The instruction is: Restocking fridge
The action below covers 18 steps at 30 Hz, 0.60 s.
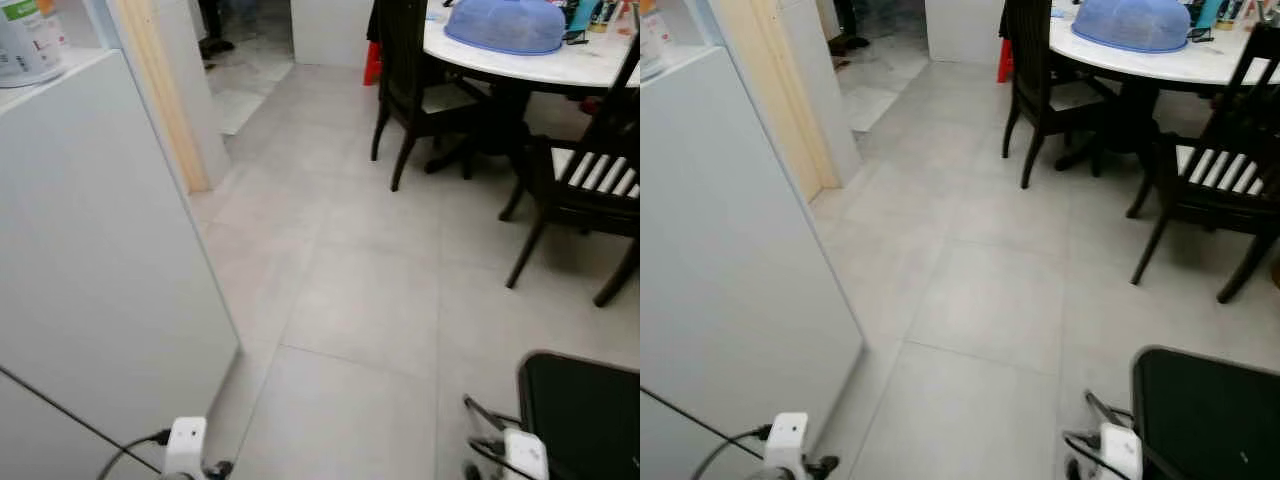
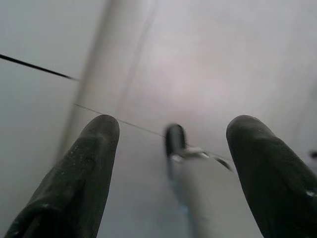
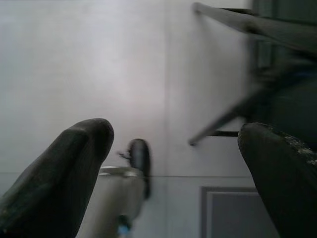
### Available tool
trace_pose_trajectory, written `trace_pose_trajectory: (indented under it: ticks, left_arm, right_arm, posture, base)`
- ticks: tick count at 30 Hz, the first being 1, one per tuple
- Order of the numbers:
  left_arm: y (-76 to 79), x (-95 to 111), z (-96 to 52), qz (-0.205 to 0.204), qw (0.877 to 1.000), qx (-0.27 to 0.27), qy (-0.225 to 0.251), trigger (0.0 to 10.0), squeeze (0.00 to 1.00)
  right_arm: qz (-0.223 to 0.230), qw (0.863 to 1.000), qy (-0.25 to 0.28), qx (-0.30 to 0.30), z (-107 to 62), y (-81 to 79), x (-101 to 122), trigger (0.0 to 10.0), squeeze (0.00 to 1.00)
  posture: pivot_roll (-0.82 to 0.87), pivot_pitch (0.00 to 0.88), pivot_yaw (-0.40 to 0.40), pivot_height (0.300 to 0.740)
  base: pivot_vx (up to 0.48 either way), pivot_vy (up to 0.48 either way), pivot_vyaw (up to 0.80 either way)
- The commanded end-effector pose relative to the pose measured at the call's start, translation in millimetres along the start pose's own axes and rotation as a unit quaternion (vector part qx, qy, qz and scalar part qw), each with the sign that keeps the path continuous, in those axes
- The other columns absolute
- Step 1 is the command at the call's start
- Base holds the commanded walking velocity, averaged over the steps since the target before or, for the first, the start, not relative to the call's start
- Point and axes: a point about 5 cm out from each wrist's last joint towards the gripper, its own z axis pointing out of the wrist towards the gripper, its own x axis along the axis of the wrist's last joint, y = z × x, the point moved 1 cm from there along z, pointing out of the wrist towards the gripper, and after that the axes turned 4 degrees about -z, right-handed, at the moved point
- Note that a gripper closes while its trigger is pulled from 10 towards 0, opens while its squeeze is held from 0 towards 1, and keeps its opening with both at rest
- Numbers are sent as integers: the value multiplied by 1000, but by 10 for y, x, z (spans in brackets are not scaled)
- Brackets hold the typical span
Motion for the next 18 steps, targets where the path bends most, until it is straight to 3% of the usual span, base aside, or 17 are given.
trace_pose_trajectory:
  ticks: [1,18]
  left_arm:
    - [-38,-37,-6,-3,1000,5,-11,10000,0]
    - [-36,-36,-6,-5,1000,6,-11,10000,0]
  right_arm:
    - [14,1000,-7,1,-3,-2,-40,10000,0]
    - [17,1000,-8,3,-4,1,-39,10000,0]
  posture:
    - [91,0,-25,740]
    - [91,0,-25,740]
  base:
    - [0,0,0]
    - [0,0,0]
